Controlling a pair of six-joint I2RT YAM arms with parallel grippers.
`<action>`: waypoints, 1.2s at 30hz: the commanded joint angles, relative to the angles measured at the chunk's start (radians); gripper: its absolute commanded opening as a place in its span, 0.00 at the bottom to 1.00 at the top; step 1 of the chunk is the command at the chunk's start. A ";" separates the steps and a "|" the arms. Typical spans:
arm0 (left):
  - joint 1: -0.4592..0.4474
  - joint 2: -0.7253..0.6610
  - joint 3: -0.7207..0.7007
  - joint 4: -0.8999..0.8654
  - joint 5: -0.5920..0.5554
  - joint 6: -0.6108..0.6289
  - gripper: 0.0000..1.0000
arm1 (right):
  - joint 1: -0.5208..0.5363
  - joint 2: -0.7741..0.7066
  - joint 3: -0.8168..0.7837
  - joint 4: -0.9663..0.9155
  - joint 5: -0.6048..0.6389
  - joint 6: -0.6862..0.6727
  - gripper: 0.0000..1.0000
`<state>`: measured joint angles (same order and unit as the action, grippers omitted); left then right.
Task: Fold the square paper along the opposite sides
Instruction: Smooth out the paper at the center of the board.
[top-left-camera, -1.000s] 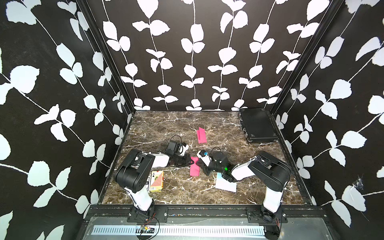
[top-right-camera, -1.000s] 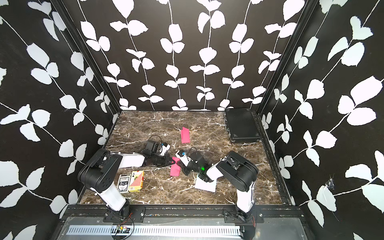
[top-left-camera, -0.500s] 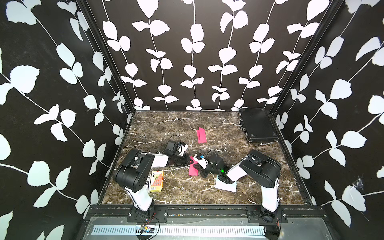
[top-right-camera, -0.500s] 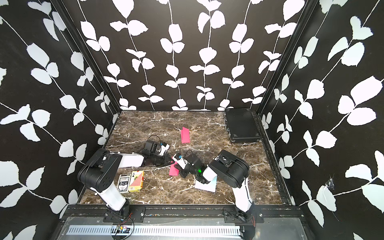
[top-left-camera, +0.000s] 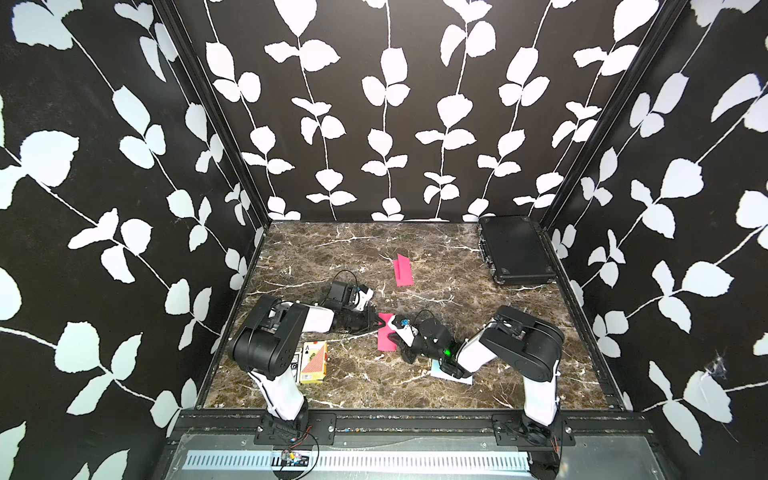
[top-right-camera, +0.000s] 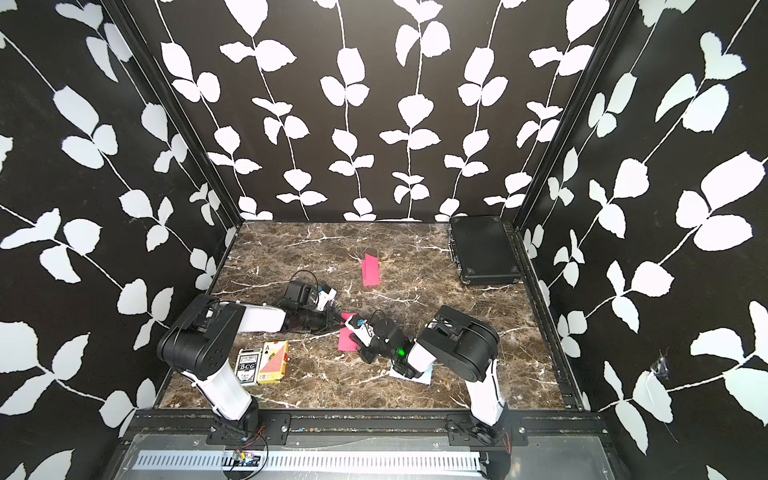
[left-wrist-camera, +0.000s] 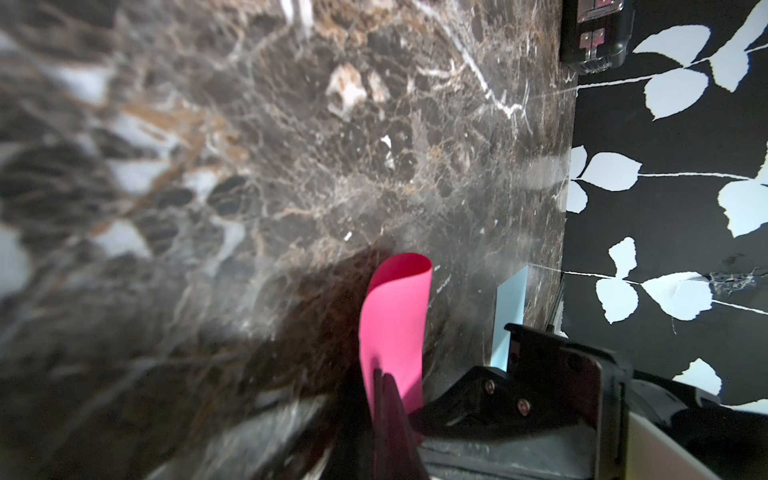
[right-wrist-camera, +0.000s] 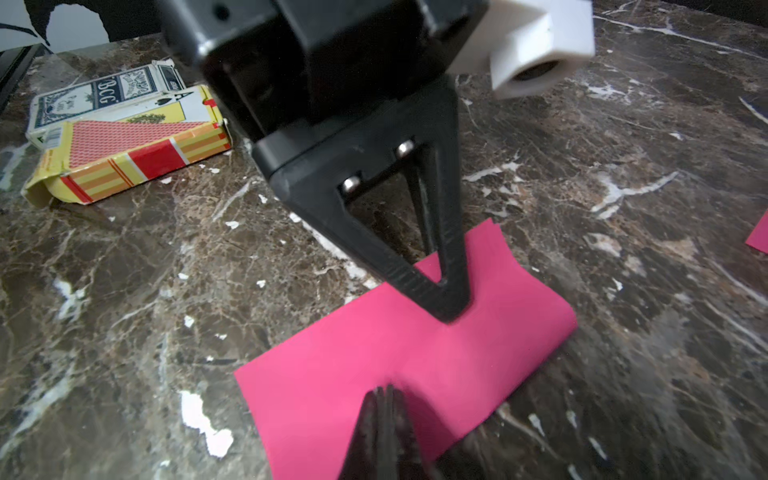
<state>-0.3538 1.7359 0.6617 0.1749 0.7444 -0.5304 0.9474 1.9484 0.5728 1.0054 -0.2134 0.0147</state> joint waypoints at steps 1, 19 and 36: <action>0.029 0.025 -0.016 -0.020 -0.112 0.006 0.00 | 0.020 -0.001 -0.052 -0.159 0.001 -0.010 0.01; 0.039 0.041 -0.015 -0.012 -0.103 0.006 0.00 | 0.049 -0.089 -0.071 -0.330 -0.008 -0.021 0.02; 0.038 0.030 -0.040 0.018 -0.086 -0.012 0.00 | 0.091 -0.227 -0.120 -0.371 0.041 -0.005 0.02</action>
<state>-0.3233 1.7493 0.6567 0.2214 0.7486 -0.5415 1.0332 1.7451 0.4934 0.7433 -0.1616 -0.0002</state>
